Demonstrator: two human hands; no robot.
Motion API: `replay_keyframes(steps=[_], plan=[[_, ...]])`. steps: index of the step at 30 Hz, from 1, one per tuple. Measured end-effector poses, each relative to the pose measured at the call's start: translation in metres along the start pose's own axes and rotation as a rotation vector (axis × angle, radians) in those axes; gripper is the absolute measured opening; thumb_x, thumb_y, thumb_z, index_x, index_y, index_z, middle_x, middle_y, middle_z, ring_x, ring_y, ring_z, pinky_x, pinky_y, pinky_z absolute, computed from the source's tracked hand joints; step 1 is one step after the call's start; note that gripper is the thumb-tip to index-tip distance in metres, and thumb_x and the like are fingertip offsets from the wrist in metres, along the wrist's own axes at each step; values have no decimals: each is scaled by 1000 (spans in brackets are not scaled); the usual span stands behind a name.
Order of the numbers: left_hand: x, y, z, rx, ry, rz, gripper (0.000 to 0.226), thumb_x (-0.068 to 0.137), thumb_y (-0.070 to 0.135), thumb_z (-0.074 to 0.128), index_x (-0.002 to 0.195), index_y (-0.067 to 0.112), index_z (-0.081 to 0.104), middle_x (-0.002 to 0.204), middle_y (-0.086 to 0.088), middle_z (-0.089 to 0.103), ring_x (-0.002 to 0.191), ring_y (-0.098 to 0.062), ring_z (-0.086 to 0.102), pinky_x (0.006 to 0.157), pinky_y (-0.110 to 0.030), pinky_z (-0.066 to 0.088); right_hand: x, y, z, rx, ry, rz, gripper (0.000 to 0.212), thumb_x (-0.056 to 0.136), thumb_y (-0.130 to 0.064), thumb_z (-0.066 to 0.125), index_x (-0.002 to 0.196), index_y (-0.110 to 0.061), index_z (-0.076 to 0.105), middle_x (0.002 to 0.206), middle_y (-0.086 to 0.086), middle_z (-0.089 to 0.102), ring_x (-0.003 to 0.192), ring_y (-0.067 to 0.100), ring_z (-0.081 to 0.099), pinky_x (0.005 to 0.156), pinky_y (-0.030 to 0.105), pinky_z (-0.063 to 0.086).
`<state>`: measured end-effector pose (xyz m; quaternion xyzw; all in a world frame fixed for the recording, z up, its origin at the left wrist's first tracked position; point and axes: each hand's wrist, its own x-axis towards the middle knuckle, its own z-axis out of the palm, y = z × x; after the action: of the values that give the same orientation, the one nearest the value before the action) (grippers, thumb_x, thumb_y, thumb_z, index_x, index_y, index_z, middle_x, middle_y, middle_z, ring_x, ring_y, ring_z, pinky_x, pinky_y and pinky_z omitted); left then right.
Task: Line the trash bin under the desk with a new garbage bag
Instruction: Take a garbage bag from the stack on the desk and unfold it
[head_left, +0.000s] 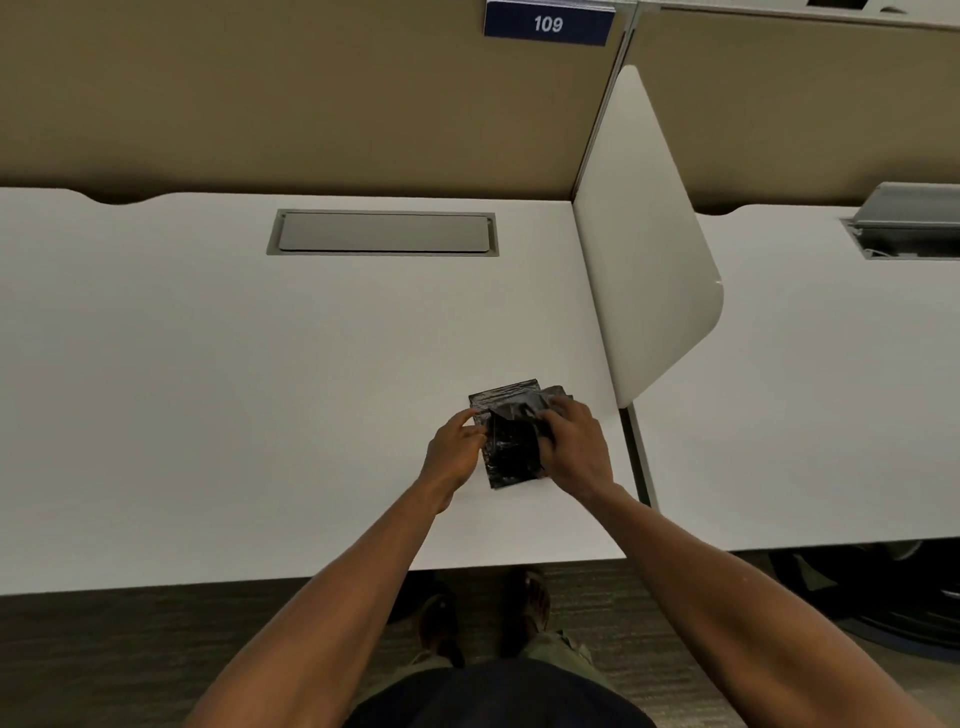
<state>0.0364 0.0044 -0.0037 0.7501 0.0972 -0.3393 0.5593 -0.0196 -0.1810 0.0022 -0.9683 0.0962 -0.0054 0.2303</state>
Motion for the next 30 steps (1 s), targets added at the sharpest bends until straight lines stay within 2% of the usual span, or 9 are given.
replay_keyframes(steps=[3,6,9,12,16,20,23,27,30], plan=[[4,-3,-2,29,15,-4,64,95,19,66,154,28,42,146,-3,58,122,-19,57,93,-30,43,13,-6,-22,91,70,-20,28,95,-13,61,120,-7,71,127,12,70,113,36,64,92,43,53],[3,-3,4,87,-21,7,83,87,34,79,157,27,36,155,-7,49,136,-24,51,96,-30,41,25,-17,-49,136,78,-38,19,98,-20,55,109,-11,67,98,11,75,87,36,69,69,39,51],[-1,-7,14,47,-125,24,103,73,45,89,158,27,33,154,-7,51,127,-20,53,99,-31,43,32,-31,-79,122,125,-108,23,96,-24,51,111,-13,66,84,12,77,72,36,68,59,33,42],[-5,-12,26,-18,-252,16,111,62,50,94,154,34,36,146,-2,59,132,-22,57,110,-41,47,33,-48,-102,101,147,-180,27,96,-22,51,115,-12,67,83,12,77,69,36,68,58,36,48],[-17,-16,40,-64,-310,119,89,56,61,94,135,49,54,117,21,74,122,-10,64,98,-29,51,30,-64,-124,98,154,-222,27,96,-17,53,118,-10,67,86,14,78,70,35,68,61,39,54],[-31,-6,41,-132,-143,205,101,56,78,83,146,52,44,145,13,55,134,-16,54,104,-34,52,26,-82,-138,189,190,-204,25,96,-11,54,114,-7,70,90,14,78,74,33,69,65,37,54],[-42,2,32,-248,3,244,97,52,80,81,138,69,38,149,6,56,123,-6,61,90,-16,51,22,-98,-145,262,226,-165,23,97,-8,56,115,-7,71,98,13,77,81,26,68,72,39,59],[-48,-1,15,-512,-150,-47,159,42,68,92,162,39,-8,166,-14,32,144,-34,45,107,-48,42,15,-119,-152,330,287,-166,24,95,-7,56,113,-7,72,95,10,76,81,21,65,71,40,60],[-53,-1,-1,-685,-336,-61,156,40,65,95,163,39,3,154,-21,48,133,-40,57,110,-58,45,8,-136,-157,389,311,-171,25,96,-9,55,114,-11,73,92,1,71,76,8,63,65,25,55]])
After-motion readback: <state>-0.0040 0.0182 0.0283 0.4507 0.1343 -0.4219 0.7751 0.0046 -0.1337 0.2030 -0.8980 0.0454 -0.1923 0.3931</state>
